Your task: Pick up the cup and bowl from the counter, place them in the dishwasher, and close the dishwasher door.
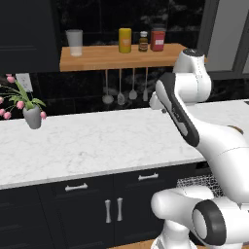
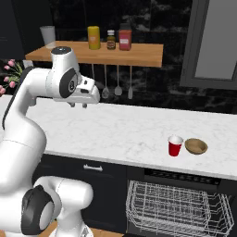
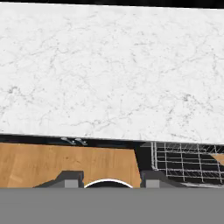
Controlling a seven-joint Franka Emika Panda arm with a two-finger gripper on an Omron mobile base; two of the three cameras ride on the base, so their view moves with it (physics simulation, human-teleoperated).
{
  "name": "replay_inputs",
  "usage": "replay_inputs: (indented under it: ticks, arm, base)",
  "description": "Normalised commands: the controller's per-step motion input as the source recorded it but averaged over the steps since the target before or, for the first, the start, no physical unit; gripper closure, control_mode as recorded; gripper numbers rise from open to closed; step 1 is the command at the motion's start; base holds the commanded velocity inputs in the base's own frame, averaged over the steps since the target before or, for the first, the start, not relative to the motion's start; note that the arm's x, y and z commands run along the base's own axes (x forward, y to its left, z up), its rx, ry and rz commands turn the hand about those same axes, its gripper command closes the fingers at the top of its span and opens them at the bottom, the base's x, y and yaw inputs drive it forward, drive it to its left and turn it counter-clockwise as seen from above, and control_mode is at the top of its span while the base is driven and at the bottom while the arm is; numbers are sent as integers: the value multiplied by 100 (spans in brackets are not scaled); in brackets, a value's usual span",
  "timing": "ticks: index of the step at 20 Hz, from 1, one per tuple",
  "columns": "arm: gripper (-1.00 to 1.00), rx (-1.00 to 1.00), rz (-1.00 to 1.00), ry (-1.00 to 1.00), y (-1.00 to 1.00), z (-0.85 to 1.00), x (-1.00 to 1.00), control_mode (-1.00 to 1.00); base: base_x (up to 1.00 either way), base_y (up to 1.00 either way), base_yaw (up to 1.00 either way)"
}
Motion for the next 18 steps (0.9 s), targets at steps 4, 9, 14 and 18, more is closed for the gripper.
replay_inputs:
  ticks: [4, 9, 14, 18]
  arm:
    - [-100, -2, -9, 8, -4, -16, -3, -100]
    - [-100, -2, -35, 5, -80, -59, -36, -100]
    - [-100, 9, -35, 29, -100, -11, -2, -100]
    - [-100, 26, -21, 32, -100, 0, 15, -100]
  base:
    - [0, 0, 0]
    - [0, 0, 0]
    - [0, 0, 0]
    - [0, 0, 0]
